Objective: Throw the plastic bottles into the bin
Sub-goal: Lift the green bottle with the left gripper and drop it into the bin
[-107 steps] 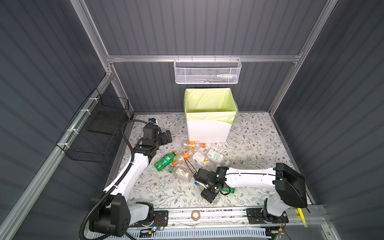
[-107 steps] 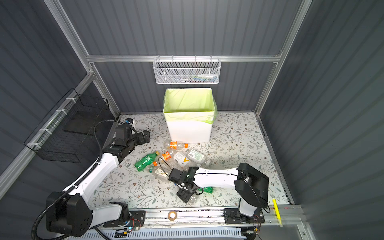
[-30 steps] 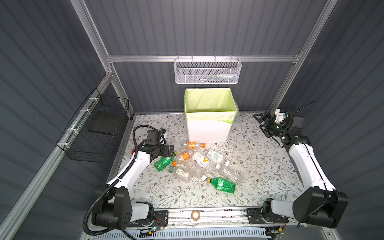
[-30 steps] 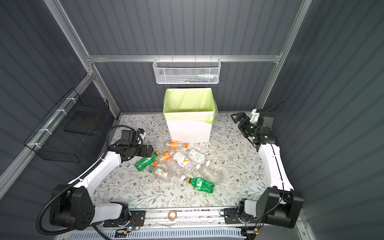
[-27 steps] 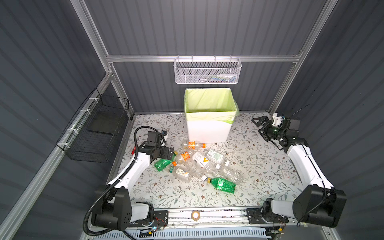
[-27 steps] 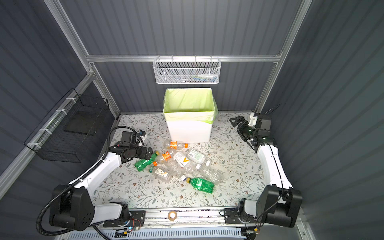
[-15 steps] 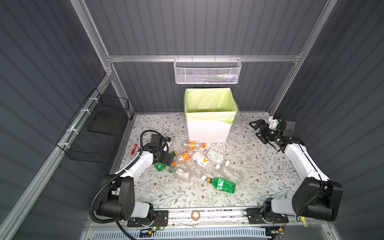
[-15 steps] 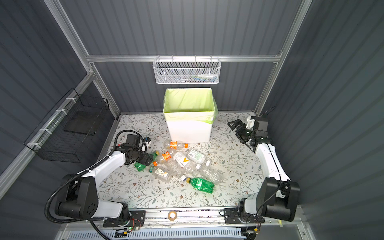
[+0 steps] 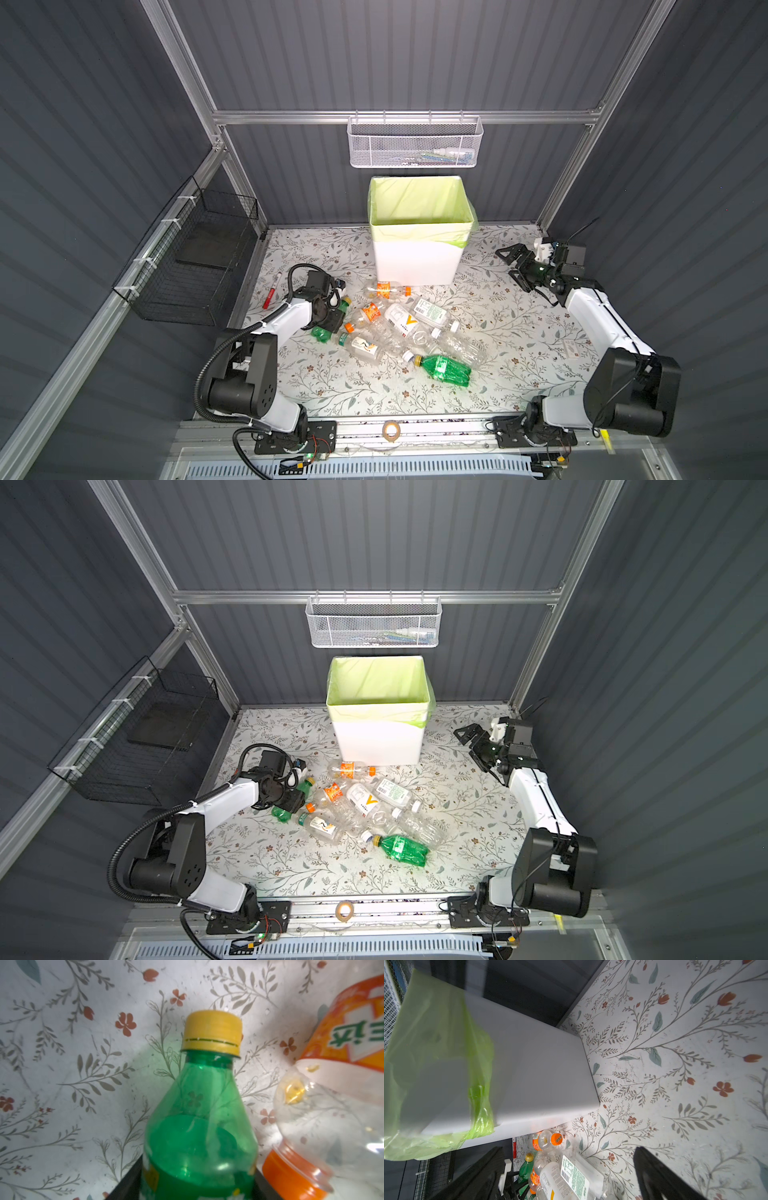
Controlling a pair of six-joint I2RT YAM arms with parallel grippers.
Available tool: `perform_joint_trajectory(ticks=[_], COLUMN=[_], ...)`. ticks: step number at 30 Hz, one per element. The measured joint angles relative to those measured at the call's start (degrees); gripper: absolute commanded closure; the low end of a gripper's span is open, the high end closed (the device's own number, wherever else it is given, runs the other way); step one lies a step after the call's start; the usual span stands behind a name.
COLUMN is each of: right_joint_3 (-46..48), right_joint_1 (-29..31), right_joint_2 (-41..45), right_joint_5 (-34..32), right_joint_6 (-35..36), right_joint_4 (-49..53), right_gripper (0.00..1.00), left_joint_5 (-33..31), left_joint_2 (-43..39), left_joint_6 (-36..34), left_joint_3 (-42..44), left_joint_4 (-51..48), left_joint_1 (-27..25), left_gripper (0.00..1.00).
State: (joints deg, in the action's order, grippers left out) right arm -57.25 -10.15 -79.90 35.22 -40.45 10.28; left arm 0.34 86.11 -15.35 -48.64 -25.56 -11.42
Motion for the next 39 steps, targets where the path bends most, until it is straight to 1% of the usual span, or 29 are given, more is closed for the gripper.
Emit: perform_joint_trajectory(ticks=[4, 7, 9, 11, 13, 14, 15, 17, 18, 19, 21, 22, 23, 24, 26, 29, 31, 34, 36, 39], right_joint_3=[0.04, 0.85, 1.55, 2.21, 2.69, 2.75, 2.78, 2.78, 2.78, 2.82, 3.34, 3.96, 4.48, 5.09, 5.70, 5.84, 5.84, 5.84, 5.84, 5.29], right_joint_1=[0.00, 0.00, 0.00, 0.00, 0.00, 0.00, 0.00, 0.00, 0.00, 0.02, 0.02, 0.07, 0.07, 0.13, 0.33, 0.46, 0.50, 0.57, 0.61, 1.79], right_joint_2=[-1.07, -1.40, -1.38, -1.36, -1.27, -1.22, -1.14, -0.72, -0.48, -0.24, 0.28, 0.63, 0.96, 1.29, 1.79, 2.80, 3.80, 4.37, 4.33, 4.13], right_joint_5=[0.26, 0.68, 0.85, 0.87, 0.90, 0.94, 1.03, 1.11, 1.11, 1.14, 1.33, 1.51, 1.68, 1.84, 2.01, 2.03, 1.88, 1.42, 1.14, -0.09], right_joint_6=[-0.02, -0.04, -0.07, -0.07, -0.09, -0.09, -0.09, -0.09, -0.13, -0.31, -0.87, -1.36, -1.68, -2.05, -2.40, -2.16, -1.51, -0.81, -0.33, 3.04], right_joint_4=[-0.04, -0.57, -0.81, -0.92, -0.85, -0.85, -0.87, -0.87, -0.92, -1.03, -2.01, -2.67, -3.10, -3.41, -3.28, -2.51, -1.73, -0.98, -0.35, 2.21], right_gripper=[0.01, 0.02, 0.01, 0.01, 0.01, 0.02, 0.02, 0.01, 0.02, 0.02, 0.02, 0.02, 0.02, 0.02, 0.02, 0.02, 0.02, 0.02, 0.03, 0.04], left_joint_5=[-0.07, -0.07, 0.28, 0.90, 2.38, 3.37, 4.85, 7.41, 8.83, 10.86, 13.97, 15.39, 16.06, 16.20, 16.11, 14.67, 13.57, 12.28, 11.39, 10.56], left_joint_2=[-3.74, -3.76, -3.76, -3.76, -3.58, -2.86, -1.55, 2.38, 4.90, 7.63, 11.15, 12.61, 13.57, 14.29, 15.23, 16.74, 18.78, 20.65, 19.76, 13.57], left_joint_6=[2.71, 5.27, 7.17, 9.11, 11.43, 12.57, 13.77, 16.20, 17.40, 18.45, 20.44, 21.57, 22.32, 23.10, 24.59, 26.60, 27.89, 28.30, 28.06, 27.50], left_joint_3=[0.33, -0.22, -2.25, -6.97, -17.66, -24.85, -33.55, -51.93, -61.96, -71.87, -84.15, -88.63, -90.68, -91.32, -90.12, -82.99, -77.46, -71.52, -67.80, -58.86], left_joint_4=[0.70, 0.35, -1.29, -3.34, -5.55, -7.17, -6.93, -4.96, -3.56, -1.33, 2.56, 4.55, 5.97, 7.21, 8.96, 11.56, 11.39, 10.14, 10.01, 10.86], left_joint_1=[2.12, 3.85, 4.63, 4.76, 4.76, 4.76, 4.59, 3.50, 2.25, 0.20, -3.76, -5.70, -7.19, -7.96, -7.52, -6.03, -5.18, -4.31, -3.78, -2.10], left_gripper=[0.43, 0.44, 0.44, 0.43, 0.43, 0.42, 0.36, 0.10, 0.00, 0.00, 0.00, 0.00, 0.00, 0.00, 0.00, 0.00, 0.00, 0.00, 0.00, 0.00])
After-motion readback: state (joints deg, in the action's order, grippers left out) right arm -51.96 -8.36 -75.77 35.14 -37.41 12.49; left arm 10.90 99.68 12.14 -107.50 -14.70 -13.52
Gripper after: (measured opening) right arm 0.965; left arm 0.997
